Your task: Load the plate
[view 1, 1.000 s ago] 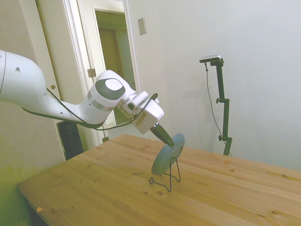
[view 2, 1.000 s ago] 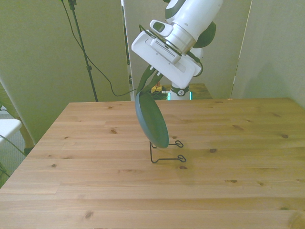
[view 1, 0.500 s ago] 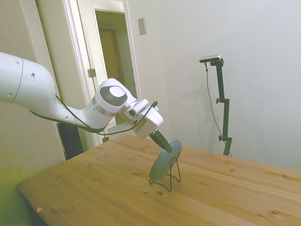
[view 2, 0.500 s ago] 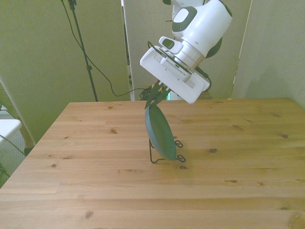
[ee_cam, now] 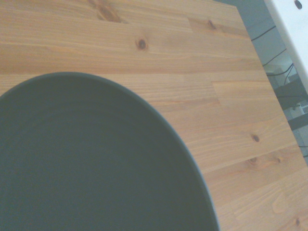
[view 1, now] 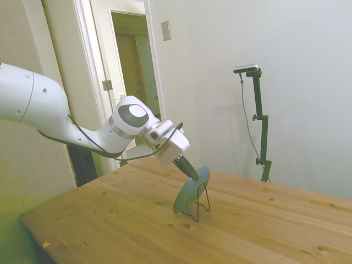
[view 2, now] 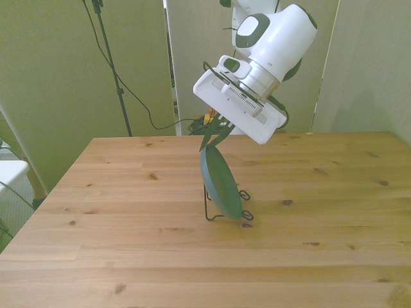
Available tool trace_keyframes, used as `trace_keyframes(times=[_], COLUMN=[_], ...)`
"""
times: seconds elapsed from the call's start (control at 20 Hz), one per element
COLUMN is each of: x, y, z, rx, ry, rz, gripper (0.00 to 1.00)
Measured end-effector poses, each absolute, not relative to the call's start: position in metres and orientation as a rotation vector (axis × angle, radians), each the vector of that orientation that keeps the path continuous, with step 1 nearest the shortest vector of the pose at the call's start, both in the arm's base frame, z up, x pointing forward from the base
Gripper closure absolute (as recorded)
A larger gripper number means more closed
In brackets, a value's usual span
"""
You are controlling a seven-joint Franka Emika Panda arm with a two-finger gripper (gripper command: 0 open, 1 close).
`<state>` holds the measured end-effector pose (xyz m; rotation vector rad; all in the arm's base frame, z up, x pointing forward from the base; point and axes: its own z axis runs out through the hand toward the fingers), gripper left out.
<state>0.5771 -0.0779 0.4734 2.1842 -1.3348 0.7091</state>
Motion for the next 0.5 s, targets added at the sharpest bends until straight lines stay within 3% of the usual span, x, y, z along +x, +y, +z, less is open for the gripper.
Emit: trace_keyframes(times=[0.5], x=[0.5788], y=[-0.0708], z=[0.4760], rx=[2.173], ry=[-1.328], rz=[0.719], gripper=[0.00])
